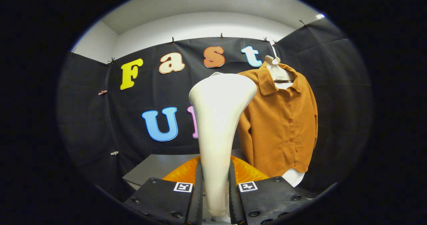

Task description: Iron the clothes twice with a garment steamer, once on the left side and once on the right side.

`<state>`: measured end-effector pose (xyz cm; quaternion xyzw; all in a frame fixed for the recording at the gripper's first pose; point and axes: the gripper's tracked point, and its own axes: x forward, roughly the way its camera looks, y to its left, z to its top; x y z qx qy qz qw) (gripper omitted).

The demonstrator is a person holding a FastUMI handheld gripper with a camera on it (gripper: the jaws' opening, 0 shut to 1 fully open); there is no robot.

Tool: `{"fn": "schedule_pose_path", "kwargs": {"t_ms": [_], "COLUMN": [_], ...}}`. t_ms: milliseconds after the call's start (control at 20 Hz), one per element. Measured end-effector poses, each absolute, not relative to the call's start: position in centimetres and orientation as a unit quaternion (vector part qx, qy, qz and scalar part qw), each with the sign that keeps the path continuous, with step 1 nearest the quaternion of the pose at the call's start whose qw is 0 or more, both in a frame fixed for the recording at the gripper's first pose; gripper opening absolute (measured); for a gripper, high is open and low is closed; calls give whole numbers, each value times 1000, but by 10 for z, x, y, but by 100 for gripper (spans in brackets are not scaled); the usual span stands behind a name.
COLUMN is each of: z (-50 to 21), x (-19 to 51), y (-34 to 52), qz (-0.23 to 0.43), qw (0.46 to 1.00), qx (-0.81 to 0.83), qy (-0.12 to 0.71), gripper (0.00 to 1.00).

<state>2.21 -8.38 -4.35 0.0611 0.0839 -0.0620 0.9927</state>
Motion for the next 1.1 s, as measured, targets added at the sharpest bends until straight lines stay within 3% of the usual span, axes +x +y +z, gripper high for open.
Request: {"fn": "schedule_pose_path", "kwargs": {"t_ms": [400,1100], "z": [-51,-125], "x": [44,138], "y": [-193,-276], "qz": [-66,56], "qw": [991,978], "qx": [62,94], "qy": [102,180], "gripper": [35,35]}}
